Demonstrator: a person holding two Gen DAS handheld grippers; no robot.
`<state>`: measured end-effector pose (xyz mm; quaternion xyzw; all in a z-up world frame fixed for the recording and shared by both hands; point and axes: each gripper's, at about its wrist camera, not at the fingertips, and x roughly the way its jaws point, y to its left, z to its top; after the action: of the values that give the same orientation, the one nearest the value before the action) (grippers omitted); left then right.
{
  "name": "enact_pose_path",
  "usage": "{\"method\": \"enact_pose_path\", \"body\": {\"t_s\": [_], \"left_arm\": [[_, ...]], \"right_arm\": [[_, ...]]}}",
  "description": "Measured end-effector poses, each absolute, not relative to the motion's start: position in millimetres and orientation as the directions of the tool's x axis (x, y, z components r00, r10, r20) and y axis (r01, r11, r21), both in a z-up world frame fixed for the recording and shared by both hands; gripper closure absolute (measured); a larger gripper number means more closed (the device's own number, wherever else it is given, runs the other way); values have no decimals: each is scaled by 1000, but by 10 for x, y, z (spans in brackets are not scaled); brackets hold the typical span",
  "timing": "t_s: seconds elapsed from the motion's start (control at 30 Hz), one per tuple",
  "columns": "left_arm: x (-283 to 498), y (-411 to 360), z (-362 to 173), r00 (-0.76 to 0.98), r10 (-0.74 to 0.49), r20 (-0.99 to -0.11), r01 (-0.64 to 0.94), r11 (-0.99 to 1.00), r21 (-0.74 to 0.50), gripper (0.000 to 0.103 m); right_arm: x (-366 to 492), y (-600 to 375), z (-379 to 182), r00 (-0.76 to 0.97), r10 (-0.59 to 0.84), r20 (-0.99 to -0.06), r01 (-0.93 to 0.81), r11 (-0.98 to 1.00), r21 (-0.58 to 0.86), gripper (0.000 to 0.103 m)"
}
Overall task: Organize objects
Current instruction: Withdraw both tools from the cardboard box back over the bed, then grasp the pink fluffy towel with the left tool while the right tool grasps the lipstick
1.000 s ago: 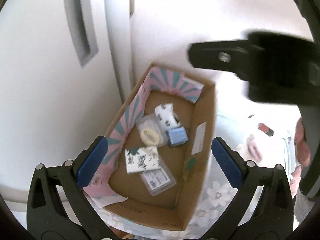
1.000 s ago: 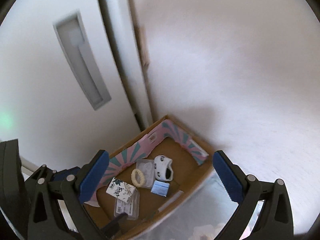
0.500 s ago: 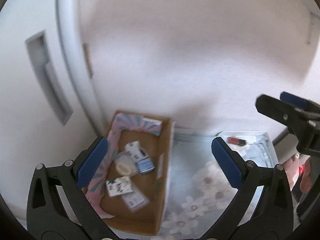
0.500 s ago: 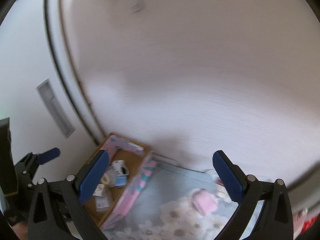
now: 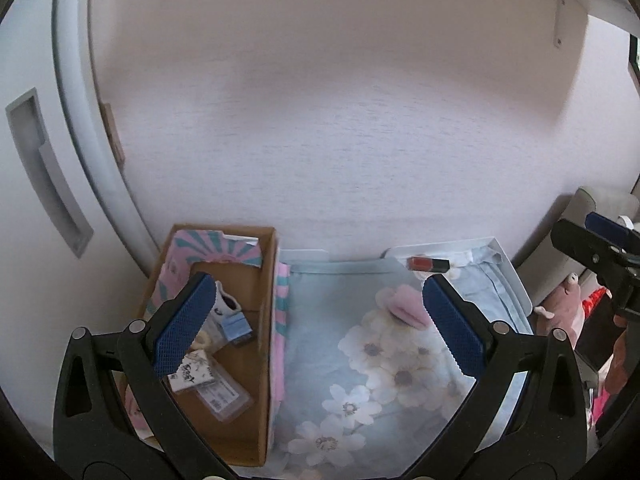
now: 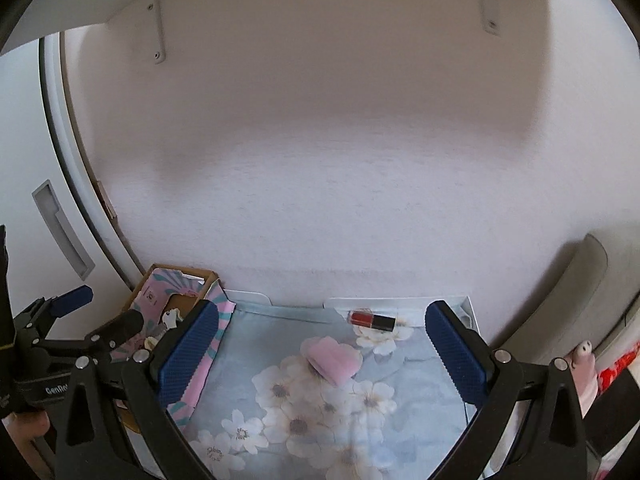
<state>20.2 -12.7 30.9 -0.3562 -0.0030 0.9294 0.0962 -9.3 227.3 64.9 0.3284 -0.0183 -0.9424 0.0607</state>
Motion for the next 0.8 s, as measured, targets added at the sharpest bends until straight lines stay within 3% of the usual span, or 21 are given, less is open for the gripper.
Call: {"method": "enact_pose_path", "body": {"t_s": [0.43, 0.8], "left_arm": [[101, 133, 201, -688, 245, -684, -288, -956, -53, 0], [-191, 829, -519, -510, 343, -789, -460, -884, -87, 0]], "right_arm": [[-149, 2539, 528, -773, -188, -606, 169, -982, 90, 0], [-645, 2916, 19, -696, -227, -682, 219, -971, 99, 0]]}}
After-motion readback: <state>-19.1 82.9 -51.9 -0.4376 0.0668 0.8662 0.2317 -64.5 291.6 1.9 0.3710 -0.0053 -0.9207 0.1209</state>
